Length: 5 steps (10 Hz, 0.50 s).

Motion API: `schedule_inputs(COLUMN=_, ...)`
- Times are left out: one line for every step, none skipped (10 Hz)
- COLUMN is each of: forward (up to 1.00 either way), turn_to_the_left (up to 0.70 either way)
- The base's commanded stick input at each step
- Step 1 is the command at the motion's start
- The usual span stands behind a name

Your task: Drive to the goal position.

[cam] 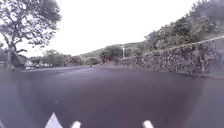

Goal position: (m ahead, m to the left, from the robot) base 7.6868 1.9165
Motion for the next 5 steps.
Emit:
schedule_inputs(forward=0.7, turn_to_the_left=0.0)
schedule_inputs(forward=0.7, turn_to_the_left=0.0)
schedule_inputs(forward=0.7, turn_to_the_left=0.0)
schedule_inputs(forward=0.7, turn_to_the_left=0.0)
schedule_inputs(forward=0.7, turn_to_the_left=0.0)
